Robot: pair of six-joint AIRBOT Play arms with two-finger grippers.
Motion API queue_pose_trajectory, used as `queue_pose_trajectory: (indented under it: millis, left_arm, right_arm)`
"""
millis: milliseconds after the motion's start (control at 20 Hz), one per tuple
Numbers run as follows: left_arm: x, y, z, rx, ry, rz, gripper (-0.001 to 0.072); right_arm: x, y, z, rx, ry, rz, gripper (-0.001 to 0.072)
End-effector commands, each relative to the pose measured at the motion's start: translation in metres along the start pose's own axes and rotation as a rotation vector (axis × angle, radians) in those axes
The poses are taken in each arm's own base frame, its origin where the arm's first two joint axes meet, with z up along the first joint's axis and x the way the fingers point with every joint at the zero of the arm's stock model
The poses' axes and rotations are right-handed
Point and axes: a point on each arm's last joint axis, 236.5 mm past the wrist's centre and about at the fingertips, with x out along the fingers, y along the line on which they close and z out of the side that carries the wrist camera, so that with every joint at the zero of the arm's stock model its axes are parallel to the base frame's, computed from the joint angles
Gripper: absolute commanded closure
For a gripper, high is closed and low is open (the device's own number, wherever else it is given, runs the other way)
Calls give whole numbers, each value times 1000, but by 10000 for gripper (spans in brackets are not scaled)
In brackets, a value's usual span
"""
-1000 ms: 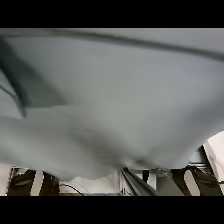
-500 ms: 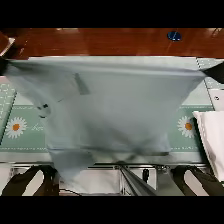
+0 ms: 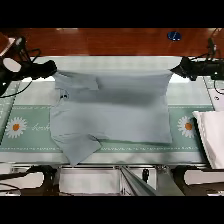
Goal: Fold the shirts.
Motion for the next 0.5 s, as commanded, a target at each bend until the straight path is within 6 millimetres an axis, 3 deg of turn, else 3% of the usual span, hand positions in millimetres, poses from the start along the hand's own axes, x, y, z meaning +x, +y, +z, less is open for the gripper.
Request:
queue_pose_trajectory:
  millis: [0, 200, 350, 450]
  left_arm:
    - [50, 6, -31, -106, 127, -30, 691]
    - [48, 4, -43, -67, 196, -47, 691]
    - [19, -3, -48, 83, 322, -116, 691]
    - [0, 5, -47, 136, 382, -128, 691]
  right_arm:
    - [43, -22, 5, 110, 35, 53, 690]
    - [46, -24, -9, 101, 98, 56, 690]
    - [29, -10, -25, 46, 213, 107, 690]
    - [15, -6, -43, 11, 313, 122, 690]
